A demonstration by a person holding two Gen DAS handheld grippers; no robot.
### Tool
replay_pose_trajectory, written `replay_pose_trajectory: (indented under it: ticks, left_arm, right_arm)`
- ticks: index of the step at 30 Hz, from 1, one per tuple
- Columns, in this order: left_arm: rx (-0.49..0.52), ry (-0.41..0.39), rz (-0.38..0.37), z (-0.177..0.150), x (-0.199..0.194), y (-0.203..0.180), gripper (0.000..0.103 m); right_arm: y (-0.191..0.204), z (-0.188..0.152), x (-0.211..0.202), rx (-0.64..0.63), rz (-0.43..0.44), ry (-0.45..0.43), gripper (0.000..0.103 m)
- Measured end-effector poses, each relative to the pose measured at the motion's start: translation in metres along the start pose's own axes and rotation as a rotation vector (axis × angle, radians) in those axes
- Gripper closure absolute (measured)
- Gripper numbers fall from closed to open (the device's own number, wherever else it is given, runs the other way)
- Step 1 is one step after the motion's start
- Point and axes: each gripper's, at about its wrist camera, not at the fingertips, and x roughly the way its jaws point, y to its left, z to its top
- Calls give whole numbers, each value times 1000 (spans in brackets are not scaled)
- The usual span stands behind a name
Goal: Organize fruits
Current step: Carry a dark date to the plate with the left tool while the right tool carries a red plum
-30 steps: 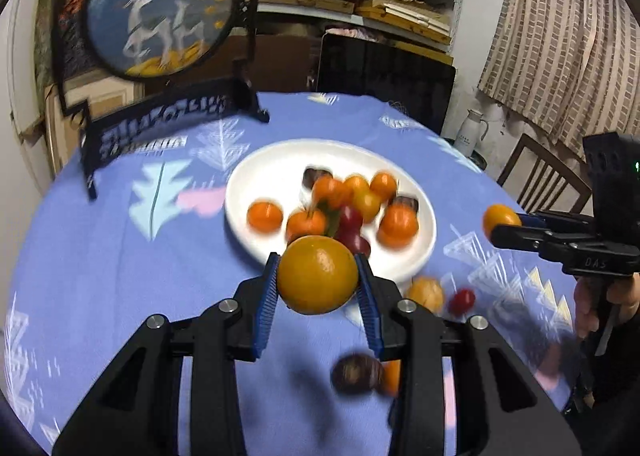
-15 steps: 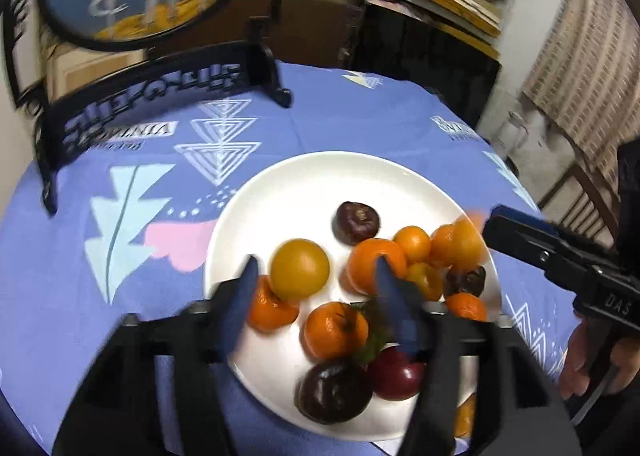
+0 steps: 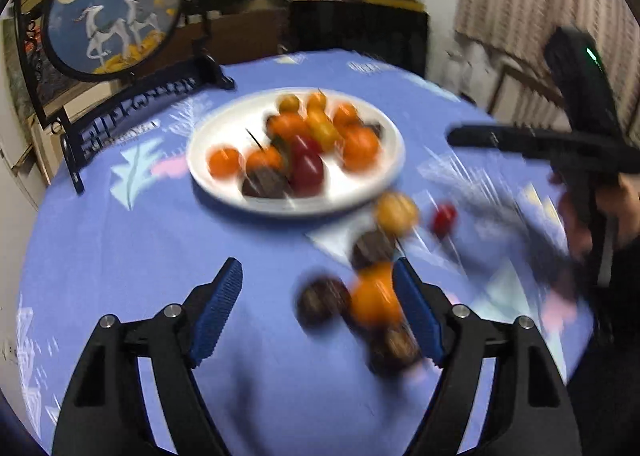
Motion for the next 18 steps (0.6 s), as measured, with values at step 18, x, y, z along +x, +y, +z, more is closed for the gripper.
replay_pose_trajectory:
  ticks: [18]
  left_arm:
    - [-19, -27, -29, -32, -14, -44, 58]
  right_arm:
    - [8, -46, 11, -67, -60, 144, 46]
